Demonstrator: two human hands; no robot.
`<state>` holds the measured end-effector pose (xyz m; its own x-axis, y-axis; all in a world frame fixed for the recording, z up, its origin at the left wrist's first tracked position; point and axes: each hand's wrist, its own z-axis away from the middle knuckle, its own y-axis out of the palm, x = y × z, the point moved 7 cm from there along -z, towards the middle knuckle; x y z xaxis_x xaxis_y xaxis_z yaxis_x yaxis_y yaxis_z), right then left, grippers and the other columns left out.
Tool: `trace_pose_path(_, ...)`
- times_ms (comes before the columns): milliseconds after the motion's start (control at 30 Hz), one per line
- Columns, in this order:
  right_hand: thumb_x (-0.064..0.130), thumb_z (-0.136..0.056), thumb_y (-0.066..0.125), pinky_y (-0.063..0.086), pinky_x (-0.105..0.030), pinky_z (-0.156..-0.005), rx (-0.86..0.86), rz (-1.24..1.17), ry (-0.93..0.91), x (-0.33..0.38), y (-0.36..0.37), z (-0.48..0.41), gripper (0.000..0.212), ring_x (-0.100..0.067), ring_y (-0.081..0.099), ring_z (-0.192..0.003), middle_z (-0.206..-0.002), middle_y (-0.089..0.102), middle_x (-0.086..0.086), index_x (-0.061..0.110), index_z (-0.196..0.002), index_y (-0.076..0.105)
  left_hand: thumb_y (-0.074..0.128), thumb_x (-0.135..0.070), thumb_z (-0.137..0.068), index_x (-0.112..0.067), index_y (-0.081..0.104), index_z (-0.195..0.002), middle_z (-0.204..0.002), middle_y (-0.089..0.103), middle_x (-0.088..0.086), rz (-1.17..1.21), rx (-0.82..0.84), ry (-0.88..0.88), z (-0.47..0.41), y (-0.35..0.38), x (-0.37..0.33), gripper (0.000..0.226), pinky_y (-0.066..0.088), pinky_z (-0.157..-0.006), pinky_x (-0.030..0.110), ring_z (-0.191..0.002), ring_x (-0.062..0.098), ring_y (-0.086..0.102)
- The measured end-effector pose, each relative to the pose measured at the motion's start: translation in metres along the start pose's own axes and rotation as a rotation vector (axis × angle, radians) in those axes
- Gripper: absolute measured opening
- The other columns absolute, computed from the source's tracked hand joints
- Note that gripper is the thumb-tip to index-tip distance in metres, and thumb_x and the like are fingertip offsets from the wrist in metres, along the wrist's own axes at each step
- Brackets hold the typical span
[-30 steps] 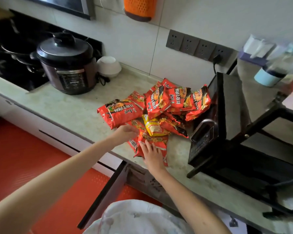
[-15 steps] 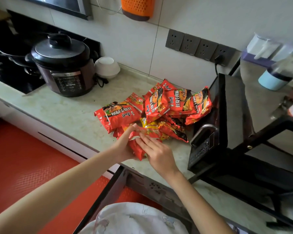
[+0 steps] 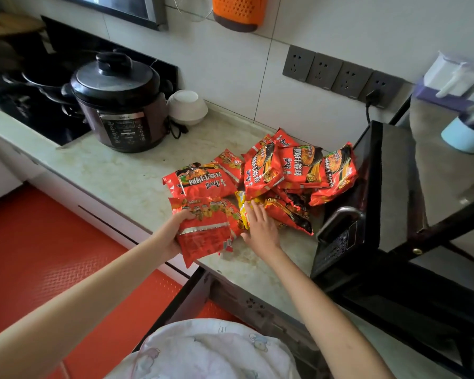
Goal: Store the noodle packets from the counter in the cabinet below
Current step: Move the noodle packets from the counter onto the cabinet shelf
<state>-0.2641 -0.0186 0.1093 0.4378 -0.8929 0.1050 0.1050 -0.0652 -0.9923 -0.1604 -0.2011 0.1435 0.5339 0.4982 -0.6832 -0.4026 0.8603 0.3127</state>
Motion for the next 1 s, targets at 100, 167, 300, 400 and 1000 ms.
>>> trace_pose_path(100, 0.025, -0.093, 0.057, 0.022, -0.041, -0.115, 0.014, 0.112, 0.060, 0.001, 0.010, -0.014, 0.078, -0.031, 0.005, -0.147, -0.160, 0.011, -0.010, 0.016, -0.152, 0.008, 0.052, -0.022, -0.091, -0.016, 0.051, -0.105, -0.101, 0.066, 0.010, 0.024, -0.033, 0.020, 0.002, -0.009, 0.000, 0.016, 0.051, -0.071, 0.041, -0.088, 0.027, 0.064)
trace_pose_path(167, 0.019, -0.092, 0.059, 0.019, -0.045, -0.115, -0.010, 0.128, 0.070, 0.001, 0.007, -0.020, 0.069, -0.031, 0.013, -0.146, -0.156, 0.025, -0.008, 0.018, -0.149, 0.020, 0.052, -0.021, -0.091, -0.016, 0.052, -0.100, -0.099, 0.066, 0.010, 0.036, -0.056, 0.024, 0.005, -0.014, -0.001, 0.011, 0.051, -0.072, 0.040, -0.087, 0.027, 0.064)
trace_pose_path(300, 0.021, -0.085, 0.068, 0.014, -0.043, -0.116, -0.149, 0.065, -0.004, -0.002, -0.020, -0.022, 0.066, -0.024, 0.033, -0.141, -0.144, 0.048, -0.003, 0.020, -0.144, 0.037, 0.053, -0.022, -0.091, -0.015, 0.054, -0.098, -0.097, 0.067, 0.010, 0.067, -0.099, 0.009, 0.010, -0.029, 0.003, 0.010, 0.051, -0.081, 0.043, -0.087, 0.027, 0.064)
trace_pose_path(400, 0.011, -0.087, 0.062, 0.031, -0.038, -0.108, -0.279, -0.139, 0.024, -0.011, -0.047, -0.018, 0.052, -0.023, 0.050, -0.127, -0.131, 0.061, -0.002, 0.021, -0.137, 0.050, 0.055, -0.023, -0.090, -0.015, 0.054, -0.098, -0.099, 0.068, 0.012, 0.092, -0.126, 0.000, 0.014, -0.040, 0.005, 0.011, 0.049, -0.091, 0.046, -0.089, 0.028, 0.065)
trace_pose_path(1000, 0.013, -0.098, 0.046, 0.058, -0.034, -0.073, -0.295, -2.051, 0.576, 0.055, -0.087, 0.143, 0.024, -0.017, 0.069, -0.087, -0.103, 0.070, -0.005, 0.010, -0.118, 0.059, 0.046, -0.029, -0.092, -0.013, 0.063, -0.109, -0.087, 0.075, 0.008, 0.253, 0.183, -0.011, 0.092, -0.026, 0.057, 0.029, 0.058, -0.073, 0.039, -0.074, 0.023, 0.073)
